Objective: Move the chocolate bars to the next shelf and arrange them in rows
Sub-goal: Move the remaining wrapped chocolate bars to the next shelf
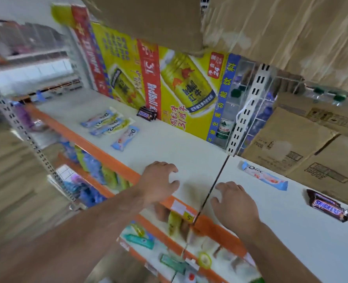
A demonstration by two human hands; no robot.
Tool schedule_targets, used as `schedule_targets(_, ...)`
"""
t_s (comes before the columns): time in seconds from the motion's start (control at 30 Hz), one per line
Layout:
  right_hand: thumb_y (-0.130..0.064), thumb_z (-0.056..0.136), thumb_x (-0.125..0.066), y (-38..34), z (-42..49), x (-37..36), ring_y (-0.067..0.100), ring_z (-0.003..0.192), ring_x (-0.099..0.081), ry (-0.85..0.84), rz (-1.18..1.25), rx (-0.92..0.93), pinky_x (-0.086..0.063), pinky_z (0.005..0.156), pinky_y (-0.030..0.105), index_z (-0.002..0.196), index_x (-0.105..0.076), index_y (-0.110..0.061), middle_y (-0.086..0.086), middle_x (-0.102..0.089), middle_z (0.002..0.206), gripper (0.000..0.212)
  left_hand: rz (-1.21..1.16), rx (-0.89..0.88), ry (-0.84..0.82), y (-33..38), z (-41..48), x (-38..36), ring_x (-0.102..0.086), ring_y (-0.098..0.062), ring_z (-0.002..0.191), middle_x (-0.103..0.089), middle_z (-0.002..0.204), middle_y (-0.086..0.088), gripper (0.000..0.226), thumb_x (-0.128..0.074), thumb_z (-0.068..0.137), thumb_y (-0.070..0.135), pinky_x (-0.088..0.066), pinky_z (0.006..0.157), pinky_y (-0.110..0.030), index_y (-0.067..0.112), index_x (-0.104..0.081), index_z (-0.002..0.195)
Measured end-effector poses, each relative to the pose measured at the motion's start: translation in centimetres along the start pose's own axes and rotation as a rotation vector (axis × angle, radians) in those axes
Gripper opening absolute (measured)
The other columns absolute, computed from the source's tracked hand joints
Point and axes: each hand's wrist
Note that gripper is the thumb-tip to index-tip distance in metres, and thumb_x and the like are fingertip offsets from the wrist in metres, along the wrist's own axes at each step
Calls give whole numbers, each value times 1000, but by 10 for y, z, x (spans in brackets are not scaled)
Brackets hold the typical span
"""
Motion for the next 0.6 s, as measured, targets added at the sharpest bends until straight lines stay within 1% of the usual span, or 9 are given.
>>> schedule_targets(0.13,-41,93,-43,-56,23,-6,16,124,-45,-29,17,48,-43,99,32,133,-51,-29,-5,-51,132,42,-41,41,50,-48,-8,20,-49,-18,120,-61,123,3,41,-57,90,40,-38,101,-27,25,-56,128)
schedule_targets(0.23,-43,94,-43,-101,43,-15,15,124,-45,-23,32,46,-44,98,31,132,-51,-30,-5,-51,132,41,-64,56,70,-94,-6,41,-48,-17,121,-60,125,4,41,-56,90,40,-37,101,-28,26,-56,129)
schedule_targets(0.3,-44,94,-44,-132,59,-20,15,123,-47,-15,39,24,-45,96,31,129,-52,-30,-5,-52,129,39,-63,52,67,-127,-2,56,-50,-17,120,-60,126,3,40,-54,92,40,-40,99,-29,27,-55,130)
schedule_targets(0.4,-46,94,-44,-175,82,-29,15,122,-49,-10,47,-7,-44,97,31,128,-53,-31,-5,-53,128,38,-72,32,71,-175,7,78,-50,-16,118,-62,124,4,35,-52,94,33,-43,96,-30,27,-57,128)
schedule_targets(0.47,-46,93,-46,-198,96,-33,15,122,-50,-1,55,-29,-44,98,30,127,-54,-31,-5,-53,129,38,-89,18,70,-201,14,91,-48,-15,119,-61,126,4,34,-51,94,26,-43,96,-30,26,-59,128)
schedule_targets(0.53,-46,93,-47,-217,106,-35,15,122,-50,11,69,-53,-43,98,30,127,-54,-31,-6,-53,129,37,-90,-6,46,-220,21,100,-49,-16,121,-61,128,4,35,-49,95,21,-43,97,-29,24,-59,128)
schedule_targets(0.6,-46,94,-46,-230,116,-37,14,122,-50,11,72,-69,-43,98,30,128,-54,-31,-6,-53,129,37,-98,-30,23,-235,31,105,-51,-16,120,-61,128,3,35,-48,95,19,-43,94,-25,24,-58,128)
Point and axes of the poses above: each hand's wrist, its own z-axis towards the middle knuckle, its own x-axis out of the back of the hand, y = z × x
